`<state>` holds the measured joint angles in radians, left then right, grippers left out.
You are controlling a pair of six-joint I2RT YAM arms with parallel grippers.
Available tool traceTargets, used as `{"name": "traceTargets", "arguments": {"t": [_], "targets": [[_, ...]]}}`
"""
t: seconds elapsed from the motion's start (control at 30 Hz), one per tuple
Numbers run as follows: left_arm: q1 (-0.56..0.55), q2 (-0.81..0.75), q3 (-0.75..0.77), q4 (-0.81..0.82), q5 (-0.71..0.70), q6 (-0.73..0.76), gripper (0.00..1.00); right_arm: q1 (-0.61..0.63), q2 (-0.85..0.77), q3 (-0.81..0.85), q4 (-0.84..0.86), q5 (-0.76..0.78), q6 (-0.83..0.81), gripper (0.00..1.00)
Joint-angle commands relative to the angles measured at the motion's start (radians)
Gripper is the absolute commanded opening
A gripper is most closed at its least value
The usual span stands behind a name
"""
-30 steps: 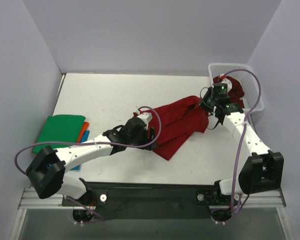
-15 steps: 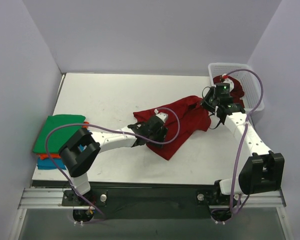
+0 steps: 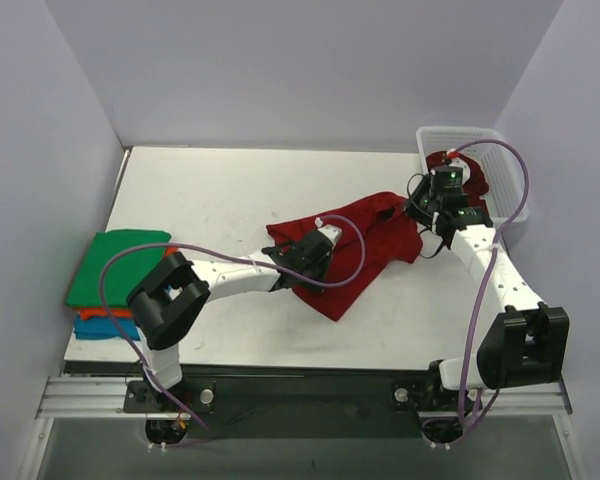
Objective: Fold and stack the t-shirts
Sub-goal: Flatten out the tshirt
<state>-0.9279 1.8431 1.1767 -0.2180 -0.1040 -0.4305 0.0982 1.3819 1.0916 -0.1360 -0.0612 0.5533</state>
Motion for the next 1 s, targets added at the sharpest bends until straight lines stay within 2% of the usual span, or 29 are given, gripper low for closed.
{"name": "traceTargets", "arguments": {"t": [0.0,0.13,0.2,0.23,0.3,0.4,0.43,0.57,0.6,0.63,0.77,0.87,0.97], "targets": [[0.018,-0.100,-0.005,-0.048,-0.064,-0.039,0.00,-0.011,-0.033,0.008,-0.030,0.001,0.010,0.00],[0.122,-0.342,-0.112,-0.142,-0.118,-0.126,0.00,-0.020,-0.073,-0.025,-0.054,0.011,0.033,0.00],[0.240,-0.436,-0.146,-0.205,-0.109,-0.183,0.00,-0.028,-0.089,-0.048,-0.063,-0.008,0.063,0.00],[0.317,-0.529,-0.181,-0.222,-0.085,-0.195,0.00,-0.029,-0.105,-0.080,-0.065,-0.021,0.071,0.04],[0.366,-0.619,-0.210,-0.248,-0.089,-0.221,0.00,-0.040,-0.119,-0.117,-0.066,-0.049,0.101,0.06],[0.406,-0.757,-0.261,-0.262,-0.076,-0.249,0.00,-0.055,-0.159,-0.214,-0.065,-0.078,0.119,0.16],[0.406,-0.800,-0.276,-0.261,-0.066,-0.252,0.00,-0.057,-0.184,-0.264,-0.063,-0.077,0.122,0.27],[0.409,-0.838,-0.339,-0.251,-0.022,-0.277,0.00,-0.032,-0.250,-0.375,-0.056,-0.089,0.111,0.40],[0.409,-0.840,-0.359,-0.251,-0.022,-0.281,0.00,-0.016,-0.274,-0.390,-0.068,-0.069,0.103,0.45],[0.411,-0.841,-0.365,-0.251,-0.025,-0.284,0.00,-0.003,-0.287,-0.401,-0.085,-0.036,0.097,0.53],[0.416,-0.857,-0.393,-0.245,-0.034,-0.298,0.00,0.055,-0.345,-0.478,-0.108,0.058,0.106,0.67],[0.426,-0.871,-0.397,-0.248,-0.028,-0.301,0.00,0.080,-0.377,-0.480,-0.146,0.159,0.108,0.71],[0.432,-0.878,-0.396,-0.250,-0.023,-0.298,0.00,0.106,-0.397,-0.457,-0.186,0.199,0.105,0.70]]}}
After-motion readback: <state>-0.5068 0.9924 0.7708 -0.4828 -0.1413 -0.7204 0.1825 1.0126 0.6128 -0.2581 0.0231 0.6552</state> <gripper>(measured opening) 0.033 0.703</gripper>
